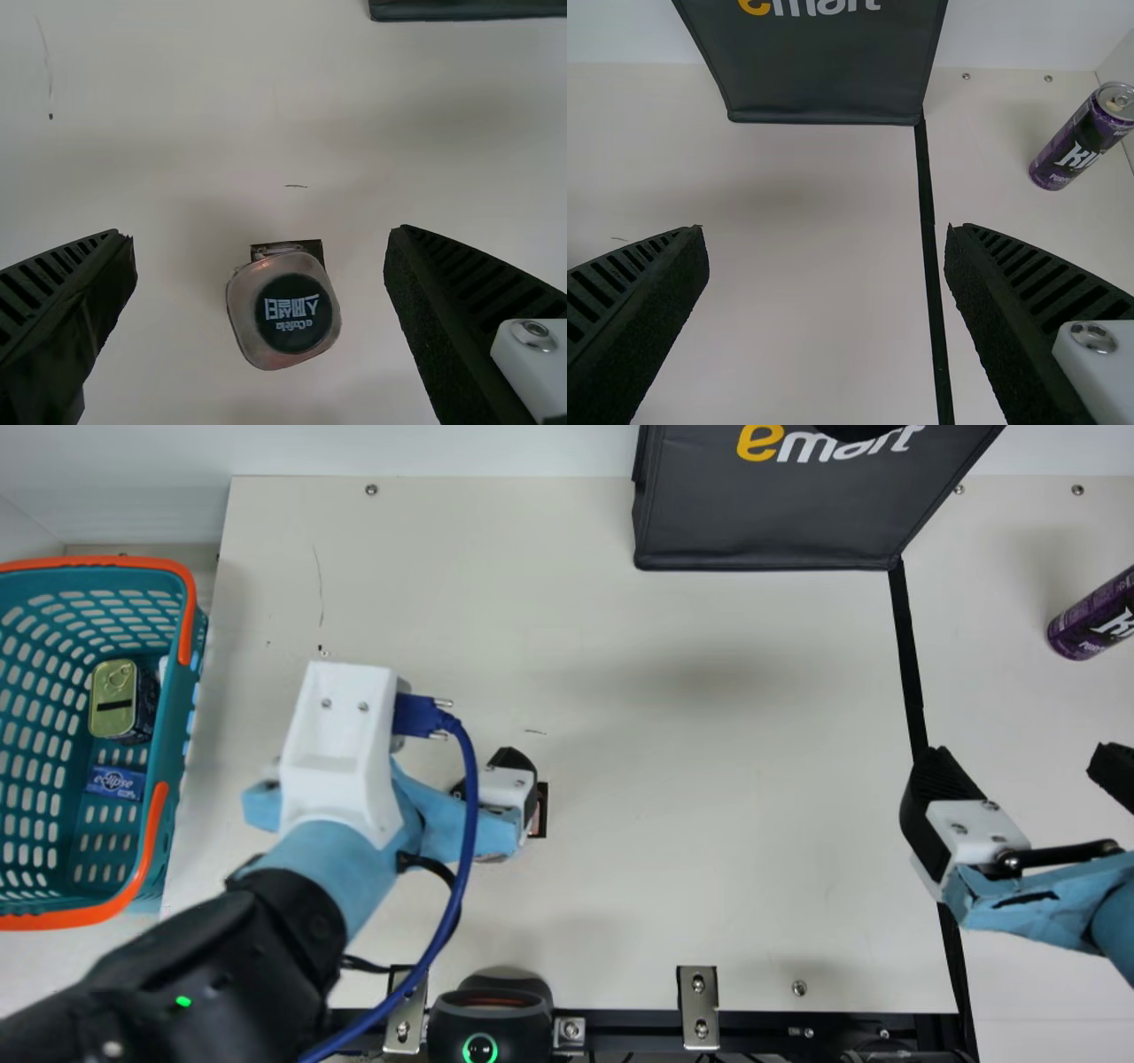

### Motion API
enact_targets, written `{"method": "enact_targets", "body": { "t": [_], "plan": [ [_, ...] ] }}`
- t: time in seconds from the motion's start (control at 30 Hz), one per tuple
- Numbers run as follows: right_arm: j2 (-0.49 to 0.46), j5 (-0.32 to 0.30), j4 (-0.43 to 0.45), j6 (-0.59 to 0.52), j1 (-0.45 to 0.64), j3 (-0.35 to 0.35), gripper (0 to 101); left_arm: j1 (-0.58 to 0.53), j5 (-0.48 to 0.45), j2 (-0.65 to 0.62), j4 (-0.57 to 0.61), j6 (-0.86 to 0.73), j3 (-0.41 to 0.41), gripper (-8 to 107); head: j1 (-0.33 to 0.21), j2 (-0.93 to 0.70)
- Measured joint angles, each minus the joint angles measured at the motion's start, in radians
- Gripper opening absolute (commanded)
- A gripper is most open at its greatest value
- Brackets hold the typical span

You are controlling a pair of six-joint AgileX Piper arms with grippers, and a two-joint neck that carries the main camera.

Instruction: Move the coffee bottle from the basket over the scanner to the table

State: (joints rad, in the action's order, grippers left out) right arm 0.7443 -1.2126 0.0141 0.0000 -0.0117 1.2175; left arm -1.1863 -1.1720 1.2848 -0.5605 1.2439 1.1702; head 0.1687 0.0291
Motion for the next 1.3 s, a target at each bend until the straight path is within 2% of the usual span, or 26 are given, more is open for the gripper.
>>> {"method": "enact_targets", "body": {
  "t": [0.17, 0.43, 0.9, 1.3],
  "plan": [
    [0.000, 0.000, 0.000, 0.000, 0.000, 0.000, 95, -0.060, -0.001, 0.047, -0.049, 0.172, -0.030, 90, 0.000, 0.000],
    [0.000, 0.000, 0.000, 0.000, 0.000, 0.000, 95, -0.107, 0.017, 0.100, -0.116, 0.358, -0.093, 90, -0.002, 0.000],
    [0.000, 0.000, 0.000, 0.000, 0.000, 0.000, 95, -0.149, 0.056, 0.152, -0.239, 0.545, -0.192, 90, 0.000, 0.000],
    [0.000, 0.000, 0.000, 0.000, 0.000, 0.000, 95, -0.182, 0.027, 0.168, -0.300, 0.607, -0.212, 10, -0.002, 0.000]
  ]
}}
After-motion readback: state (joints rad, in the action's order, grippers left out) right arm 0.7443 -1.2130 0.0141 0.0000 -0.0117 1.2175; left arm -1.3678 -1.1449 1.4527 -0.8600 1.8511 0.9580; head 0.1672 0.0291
